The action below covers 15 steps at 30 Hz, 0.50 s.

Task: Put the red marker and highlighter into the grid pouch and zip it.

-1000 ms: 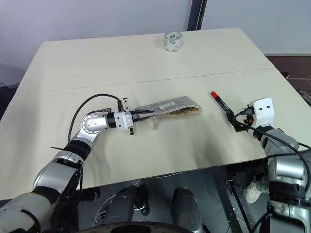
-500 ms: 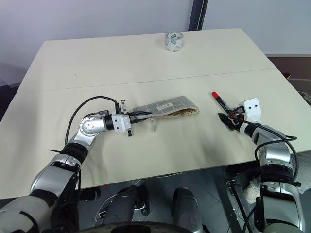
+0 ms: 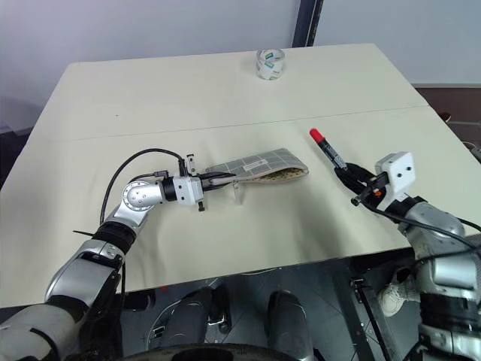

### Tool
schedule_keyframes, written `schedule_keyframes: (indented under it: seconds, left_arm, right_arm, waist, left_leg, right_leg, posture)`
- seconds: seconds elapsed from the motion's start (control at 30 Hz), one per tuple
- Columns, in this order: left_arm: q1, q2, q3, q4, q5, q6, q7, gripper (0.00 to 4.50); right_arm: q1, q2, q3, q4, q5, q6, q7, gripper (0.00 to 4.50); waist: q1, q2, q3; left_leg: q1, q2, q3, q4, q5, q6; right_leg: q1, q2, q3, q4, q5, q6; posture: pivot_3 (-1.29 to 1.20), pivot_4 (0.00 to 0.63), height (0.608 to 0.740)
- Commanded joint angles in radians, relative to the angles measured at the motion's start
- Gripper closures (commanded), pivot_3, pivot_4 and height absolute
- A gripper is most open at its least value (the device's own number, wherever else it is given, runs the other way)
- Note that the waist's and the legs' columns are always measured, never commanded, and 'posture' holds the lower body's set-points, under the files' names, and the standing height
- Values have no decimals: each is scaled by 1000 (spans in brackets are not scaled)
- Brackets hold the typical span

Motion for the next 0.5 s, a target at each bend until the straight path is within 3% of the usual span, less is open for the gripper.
schedule_keyframes:
  seconds: [0.03,0.13,0.5]
  left_arm:
    - [-4,11,11,-35,-16,0,5,4500]
    - [-2,7,7,-34,-21,-13,0,4500]
    - [-9,0,-2,-46,-31,-23,-24,4500]
  right_arm:
    - [113,-45,5,-192,1,-9,45,4092]
    - [229,-113,97,-172,-211,-158,63,4092]
    - [104,-104,153,-57,-274,-234,25,4092]
  waist:
    - [0,0,0]
    - [2,-1,0]
    - [0,-1,0]
  left_leg:
    - [0,0,0,0,0,0]
    - [1,0,-1,0,-1,0]
    - [3,0,0,1,-1,1]
  right_leg:
    - [0,0,0,0,0,-1]
    - [-2,0,0,-2,-1,-2]
    - [-1,0,0,-2,-1,-2]
  posture:
    - [0,150,740]
    - [0,150,740]
    - [0,150,740]
